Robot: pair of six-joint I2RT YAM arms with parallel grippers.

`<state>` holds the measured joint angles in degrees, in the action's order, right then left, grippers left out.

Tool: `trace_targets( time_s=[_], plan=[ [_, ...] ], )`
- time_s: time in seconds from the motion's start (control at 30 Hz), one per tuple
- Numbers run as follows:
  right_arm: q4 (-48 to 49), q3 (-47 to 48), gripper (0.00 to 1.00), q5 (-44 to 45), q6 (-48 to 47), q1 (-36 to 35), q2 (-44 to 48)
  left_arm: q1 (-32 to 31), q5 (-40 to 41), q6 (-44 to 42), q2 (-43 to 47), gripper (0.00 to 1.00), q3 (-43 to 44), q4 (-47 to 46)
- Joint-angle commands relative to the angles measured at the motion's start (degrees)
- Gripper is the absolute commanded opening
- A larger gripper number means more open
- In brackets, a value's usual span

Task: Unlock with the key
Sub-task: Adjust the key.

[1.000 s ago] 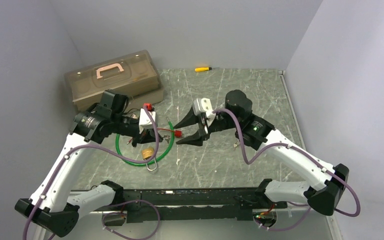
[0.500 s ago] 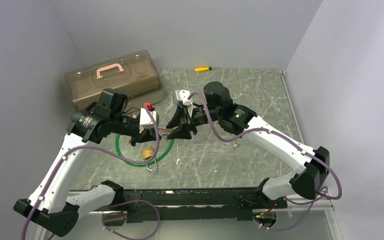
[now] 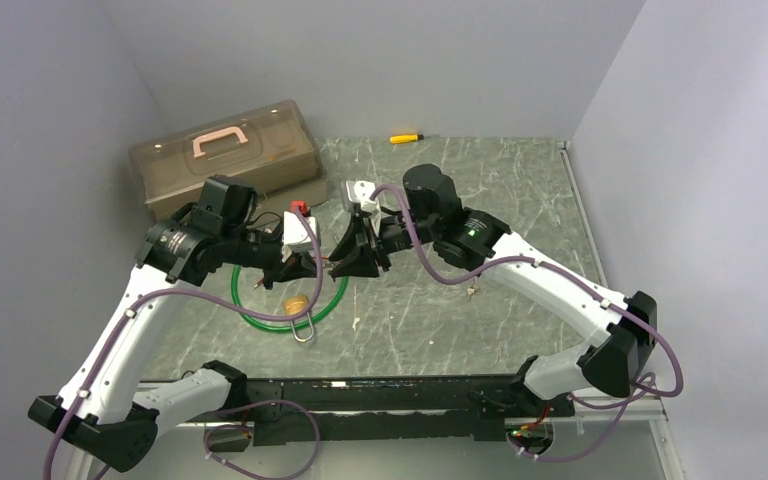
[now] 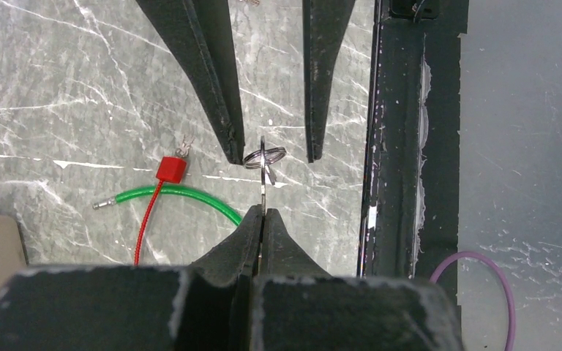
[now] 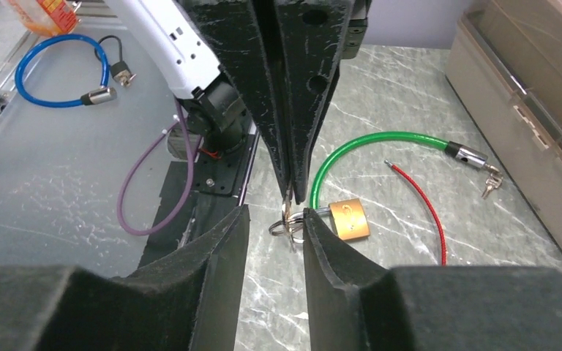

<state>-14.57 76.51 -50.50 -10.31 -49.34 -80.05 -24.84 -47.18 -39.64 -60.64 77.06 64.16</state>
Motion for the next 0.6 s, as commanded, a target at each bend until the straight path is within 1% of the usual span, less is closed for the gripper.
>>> trace_targets(
  time_s=[0.0,0.07,0.23,0.33,0.37,0.4,0.5,0.57],
  plan=[
    [5.6,0.7,0.31,3.0,2.1,-0.2,-0.4,-0.2,0.1,1.0,0.3,0.0,-0.4,-1.4],
    [6.5,0.4,0.25,3.2,2.5,-0.3,-0.8,-0.2,0.1,1.1,0.3,0.0,-0.4,-1.4],
    [7.2,-0.2,0.2,3.7,2.5,-0.8,-1.8,-0.2,-0.5,1.3,0.6,0.0,-0.8,-1.5],
    [4.6,0.6,0.09,3.6,1.0,-1.2,-2.5,-0.2,-0.2,1.4,0.6,0.0,-0.7,-1.5],
    [3.4,0.9,0.03,3.8,0.4,-1.2,-2.7,-0.1,-0.1,1.4,0.7,0.0,-0.6,-1.4],
    [2.0,1.0,0.0,4.3,-0.4,-1.3,-2.9,-0.1,0.0,1.6,0.8,0.0,-0.4,-1.4],
    [-1.0,0.3,0.0,5.5,-2.5,-1.3,-2.7,-0.1,0.6,1.4,1.0,0.0,-0.4,-1.2],
    [-1.3,-0.9,0.0,6.1,-2.5,-1.4,-2.2,-0.1,1.2,1.1,1.0,0.0,-0.4,-1.1]
  ],
)
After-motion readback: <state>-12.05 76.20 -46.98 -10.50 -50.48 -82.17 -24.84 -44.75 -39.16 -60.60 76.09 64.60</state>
